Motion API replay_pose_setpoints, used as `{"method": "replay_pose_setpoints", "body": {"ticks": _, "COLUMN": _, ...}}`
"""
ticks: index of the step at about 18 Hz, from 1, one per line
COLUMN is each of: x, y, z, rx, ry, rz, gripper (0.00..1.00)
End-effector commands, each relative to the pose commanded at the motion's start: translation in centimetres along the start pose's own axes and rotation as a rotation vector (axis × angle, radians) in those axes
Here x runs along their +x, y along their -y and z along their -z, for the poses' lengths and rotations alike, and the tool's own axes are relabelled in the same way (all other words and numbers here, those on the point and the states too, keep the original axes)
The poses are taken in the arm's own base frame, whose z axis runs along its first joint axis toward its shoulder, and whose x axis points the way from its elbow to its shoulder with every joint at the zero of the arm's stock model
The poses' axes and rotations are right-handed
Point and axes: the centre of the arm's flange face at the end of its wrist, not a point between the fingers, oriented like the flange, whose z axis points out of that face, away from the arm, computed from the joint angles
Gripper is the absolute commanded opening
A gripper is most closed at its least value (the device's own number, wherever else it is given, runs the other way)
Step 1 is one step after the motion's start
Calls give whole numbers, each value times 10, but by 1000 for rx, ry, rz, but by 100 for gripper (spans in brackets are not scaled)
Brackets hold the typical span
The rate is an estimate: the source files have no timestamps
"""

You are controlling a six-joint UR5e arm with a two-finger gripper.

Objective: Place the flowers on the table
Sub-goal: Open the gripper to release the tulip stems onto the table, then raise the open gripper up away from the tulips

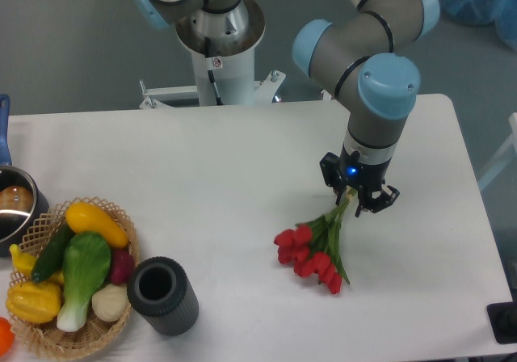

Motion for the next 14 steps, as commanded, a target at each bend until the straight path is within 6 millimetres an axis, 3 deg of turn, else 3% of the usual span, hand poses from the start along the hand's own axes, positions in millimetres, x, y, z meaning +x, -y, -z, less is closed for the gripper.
{"method": "replay_pose_setpoints", "body": {"ticks": 8, "x": -29, "y": -44, "z": 13, "rx": 11, "ry": 69, "rz": 61, "gripper": 100}}
{"method": "replay_pose_setpoints", "body": {"ticks": 14, "x": -40, "y": -65, "z": 16, "rx": 11, "ry": 77, "rz": 60, "gripper": 100}}
